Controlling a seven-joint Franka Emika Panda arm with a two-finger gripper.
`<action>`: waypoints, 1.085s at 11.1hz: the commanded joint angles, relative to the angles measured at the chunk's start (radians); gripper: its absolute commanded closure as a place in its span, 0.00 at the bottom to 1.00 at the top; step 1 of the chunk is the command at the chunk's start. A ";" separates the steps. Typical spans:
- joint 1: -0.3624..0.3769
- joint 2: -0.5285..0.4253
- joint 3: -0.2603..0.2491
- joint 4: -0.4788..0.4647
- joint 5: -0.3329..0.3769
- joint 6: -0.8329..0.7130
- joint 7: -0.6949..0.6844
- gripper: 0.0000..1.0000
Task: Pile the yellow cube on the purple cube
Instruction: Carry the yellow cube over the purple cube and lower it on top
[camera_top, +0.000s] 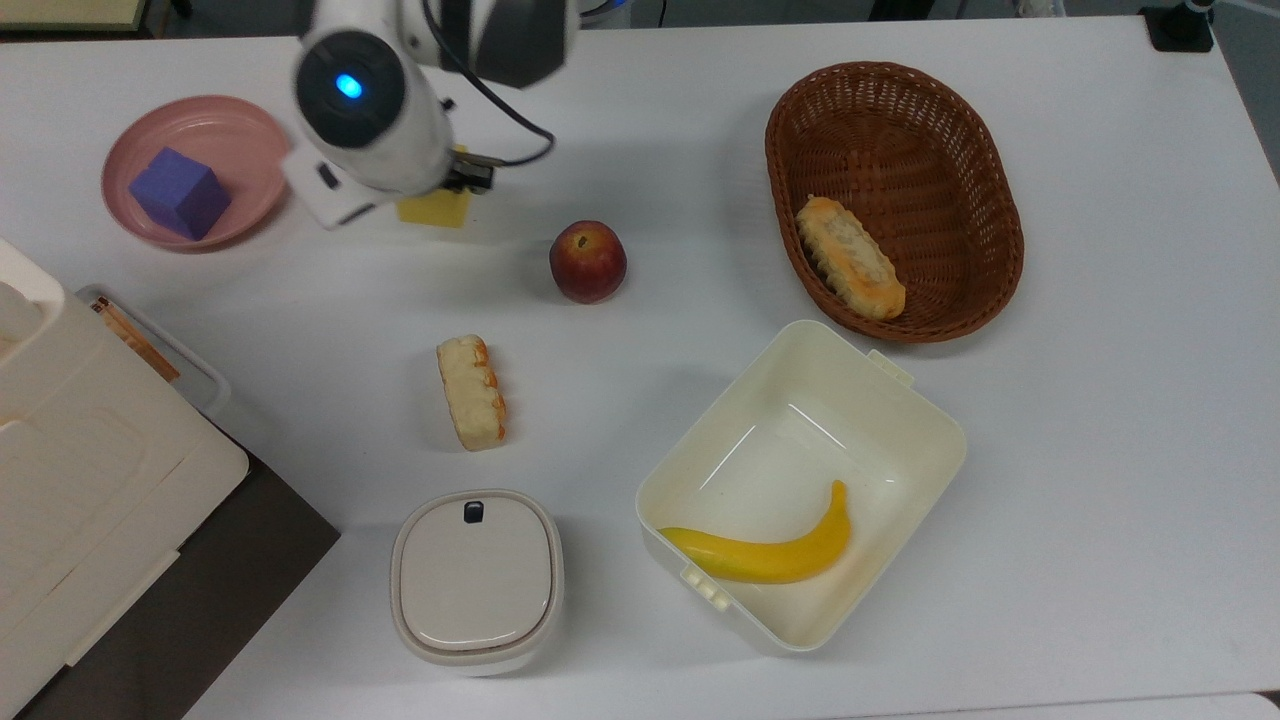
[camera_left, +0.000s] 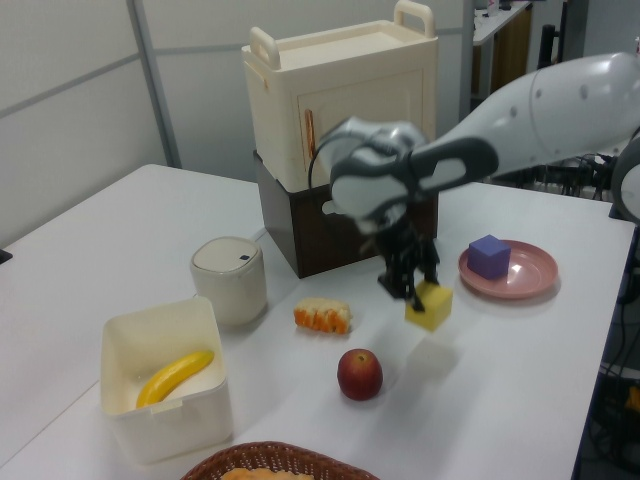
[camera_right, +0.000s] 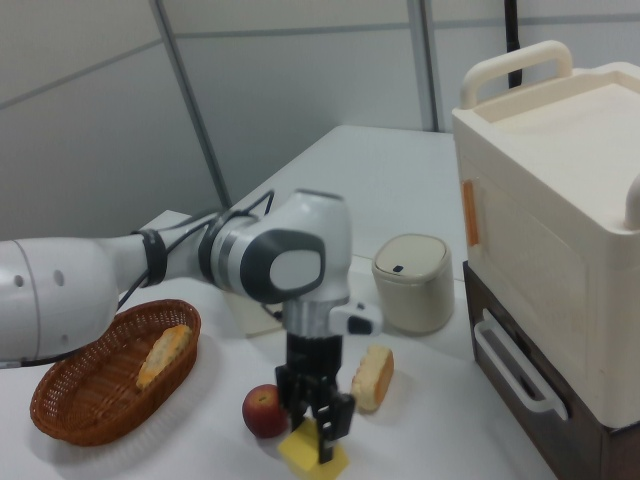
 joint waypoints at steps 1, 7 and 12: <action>-0.101 -0.031 -0.007 0.051 -0.072 -0.023 -0.177 0.98; -0.284 0.006 -0.005 0.051 -0.186 0.174 -0.473 0.94; -0.347 0.026 -0.008 0.046 -0.187 0.267 -0.531 0.71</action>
